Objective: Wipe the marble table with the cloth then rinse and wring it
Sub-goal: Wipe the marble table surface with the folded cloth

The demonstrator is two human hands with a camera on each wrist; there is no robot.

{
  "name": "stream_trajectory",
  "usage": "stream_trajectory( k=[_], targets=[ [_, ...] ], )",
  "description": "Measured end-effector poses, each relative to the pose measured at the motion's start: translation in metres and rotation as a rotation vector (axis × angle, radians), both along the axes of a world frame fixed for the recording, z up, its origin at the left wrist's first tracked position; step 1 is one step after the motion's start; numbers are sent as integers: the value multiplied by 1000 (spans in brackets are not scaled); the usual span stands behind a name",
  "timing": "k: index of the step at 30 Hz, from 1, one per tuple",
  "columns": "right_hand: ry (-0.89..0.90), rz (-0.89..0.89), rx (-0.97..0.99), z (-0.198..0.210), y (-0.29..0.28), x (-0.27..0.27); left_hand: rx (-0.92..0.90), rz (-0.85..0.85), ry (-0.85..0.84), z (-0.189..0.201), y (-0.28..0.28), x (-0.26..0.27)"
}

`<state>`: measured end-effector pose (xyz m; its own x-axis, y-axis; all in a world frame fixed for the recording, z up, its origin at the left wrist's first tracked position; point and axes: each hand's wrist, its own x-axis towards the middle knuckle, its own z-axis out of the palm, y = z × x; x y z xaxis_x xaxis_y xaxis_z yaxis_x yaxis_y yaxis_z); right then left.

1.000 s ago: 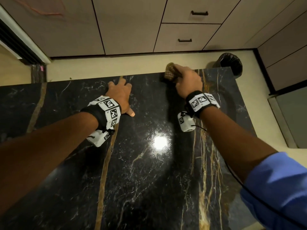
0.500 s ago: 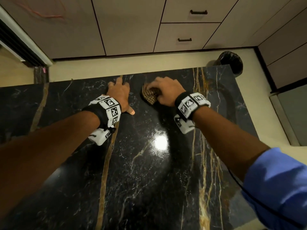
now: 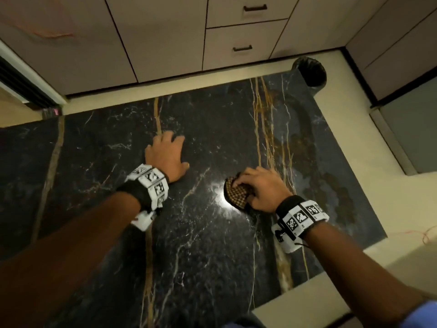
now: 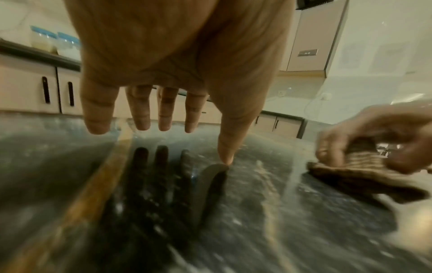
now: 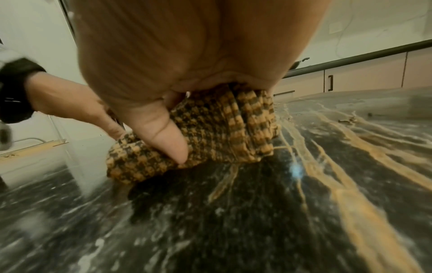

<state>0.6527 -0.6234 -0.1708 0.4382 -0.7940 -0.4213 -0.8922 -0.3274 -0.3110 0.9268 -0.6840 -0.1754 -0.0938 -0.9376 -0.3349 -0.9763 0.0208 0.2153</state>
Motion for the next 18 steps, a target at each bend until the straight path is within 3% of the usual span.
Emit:
stream_trajectory(
  k=[9, 18],
  targets=[
    [43, -1, 6, 1, 35, -5, 183, -70, 30, 9, 146, -41],
    [24, 134, 71, 6, 177, -64, 203, -93, -9, 13, 211, -76]
  ],
)
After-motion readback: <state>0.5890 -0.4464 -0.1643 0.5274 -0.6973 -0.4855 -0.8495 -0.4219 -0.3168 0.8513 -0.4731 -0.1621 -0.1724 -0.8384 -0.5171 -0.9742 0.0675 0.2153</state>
